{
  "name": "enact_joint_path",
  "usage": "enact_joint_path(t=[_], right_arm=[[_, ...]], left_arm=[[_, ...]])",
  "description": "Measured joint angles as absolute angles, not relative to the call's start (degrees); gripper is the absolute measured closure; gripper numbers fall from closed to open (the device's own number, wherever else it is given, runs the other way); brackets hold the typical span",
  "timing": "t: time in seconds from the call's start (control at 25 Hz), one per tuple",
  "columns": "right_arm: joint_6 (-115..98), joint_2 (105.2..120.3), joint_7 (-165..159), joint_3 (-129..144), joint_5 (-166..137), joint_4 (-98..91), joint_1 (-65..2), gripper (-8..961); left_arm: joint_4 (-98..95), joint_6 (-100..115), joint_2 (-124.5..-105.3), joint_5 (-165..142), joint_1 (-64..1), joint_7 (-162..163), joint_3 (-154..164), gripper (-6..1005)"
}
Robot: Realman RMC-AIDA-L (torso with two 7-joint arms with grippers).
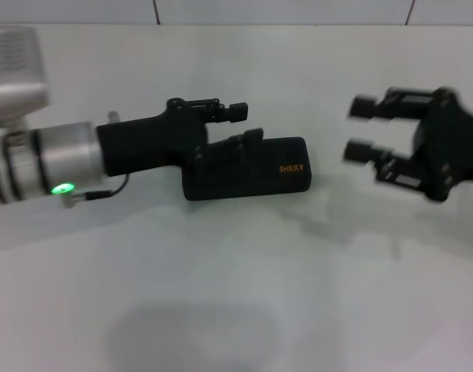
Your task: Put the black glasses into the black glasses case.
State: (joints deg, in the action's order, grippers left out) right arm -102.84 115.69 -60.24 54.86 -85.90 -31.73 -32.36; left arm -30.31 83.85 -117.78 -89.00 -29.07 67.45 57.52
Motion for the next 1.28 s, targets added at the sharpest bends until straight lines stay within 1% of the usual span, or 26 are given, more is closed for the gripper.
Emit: enact_joint_path(t=[0.12,0.28,0.4,0.52,0.68,0.92,1.28], right_arm=[[-101.45,115.81,-59.81,59.61,-85.95,-31.78,-33.18,479],[-98.58,116.01,-58.54,64.03,-85.88,-31.33,-33.48,478],[-96.06,116.21,-56.72,67.7,-84.53,-31.23,-33.64,476],[-92.91,116.2,-54.58,72.18,-81.43,-31.12,-33.66,475],[-87.77,116.19,-50.5,80.92,-74.18,-31.11,-33.25,474],[-84.33,116.19,-45.98,86.75,-69.62,-31.38,-32.4,471],[-83.06,116.19,-46.19,88.49,-66.12,-31.3,-32.19,468]], left_arm=[[-34.94,93.25,-116.84,-88.78,-25.28,66.36,57.33,511],[-36.93,100.68,-116.01,-88.82,-21.35,61.75,57.25,511],[-37.38,103.92,-115.51,-88.94,-18.22,58.22,57.24,510],[-37.53,104.89,-115.52,-88.71,-16.23,55.74,57.21,510],[-37.28,105.04,-115.73,-88.91,-15.27,55.12,57.22,509],[-37.07,105.16,-115.39,-88.92,-14.98,55.64,57.2,508],[-37.31,104.85,-115.54,-89.12,-16.14,59.68,57.09,451]])
